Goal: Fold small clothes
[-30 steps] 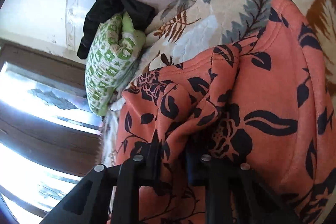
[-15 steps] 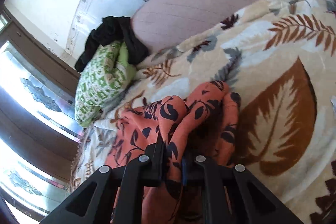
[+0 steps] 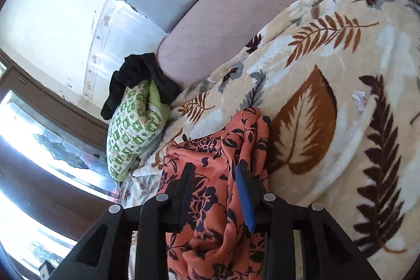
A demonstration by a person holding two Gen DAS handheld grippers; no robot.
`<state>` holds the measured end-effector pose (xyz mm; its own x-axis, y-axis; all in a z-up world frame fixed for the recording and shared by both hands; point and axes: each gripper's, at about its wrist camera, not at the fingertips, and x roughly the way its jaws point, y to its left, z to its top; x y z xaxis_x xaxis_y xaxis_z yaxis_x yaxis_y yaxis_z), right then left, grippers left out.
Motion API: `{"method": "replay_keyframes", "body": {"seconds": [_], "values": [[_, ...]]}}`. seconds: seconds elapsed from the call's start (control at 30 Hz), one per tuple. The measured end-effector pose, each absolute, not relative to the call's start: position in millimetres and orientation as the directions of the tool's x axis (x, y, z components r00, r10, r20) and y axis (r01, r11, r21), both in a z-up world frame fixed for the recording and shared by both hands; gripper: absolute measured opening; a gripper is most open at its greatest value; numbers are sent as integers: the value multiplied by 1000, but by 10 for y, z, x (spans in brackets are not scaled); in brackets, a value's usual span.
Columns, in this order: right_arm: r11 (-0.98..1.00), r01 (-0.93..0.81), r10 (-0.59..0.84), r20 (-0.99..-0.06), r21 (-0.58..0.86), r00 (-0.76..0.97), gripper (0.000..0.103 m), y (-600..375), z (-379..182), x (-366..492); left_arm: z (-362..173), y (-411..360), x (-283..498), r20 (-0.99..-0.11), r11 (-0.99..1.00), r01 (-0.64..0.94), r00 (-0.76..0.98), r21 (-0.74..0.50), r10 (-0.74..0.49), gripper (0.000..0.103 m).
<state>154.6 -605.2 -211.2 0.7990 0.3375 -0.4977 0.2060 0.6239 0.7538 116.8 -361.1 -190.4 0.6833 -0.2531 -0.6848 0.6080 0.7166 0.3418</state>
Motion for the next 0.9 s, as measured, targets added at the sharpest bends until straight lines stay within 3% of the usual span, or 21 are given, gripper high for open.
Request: {"method": "replay_keyframes", "body": {"seconds": [0.1, 0.27, 0.37, 0.5, 0.57, 0.63, 0.7, 0.9], "values": [[539, 201, 319, -419, 818, 850, 35, -6093, -2065, 1217, -1901, -3679, 1372, -697, 761, 535, 700, 368, -155, 81], [550, 212, 215, -383, 807, 899, 35, -6169, -1910, 409, -1912, -4027, 1693, -746, 786, 475, 666, 396, -27, 81], [550, 248, 123, -371, 798, 921, 35, -6178, -1914, -258, -2024, -4253, 1870, -720, 787, 401, 689, 469, 79, 81], [470, 232, 116, -320, 852, 940, 35, -6033, -2078, -1075, -2393, -4473, 1935, -758, 771, 430, 644, 470, 102, 81], [433, 226, 97, -294, 873, 951, 35, -5961, -2093, -1405, -2482, -4538, 1776, -701, 753, 410, 707, 514, 94, 81], [384, 180, 20, -203, 906, 979, 35, -5934, -2077, -1774, -2541, -4546, 1631, -623, 724, 391, 779, 568, 69, 81], [370, 251, -46, -252, 894, 966, 35, -5942, -2089, -1978, -2595, -4484, 1555, -576, 720, 385, 817, 577, 25, 81], [171, 236, -155, -210, 957, 965, 35, -6087, -2310, -2321, -2615, -4359, 1591, -581, 755, 399, 813, 521, -29, 84]]}}
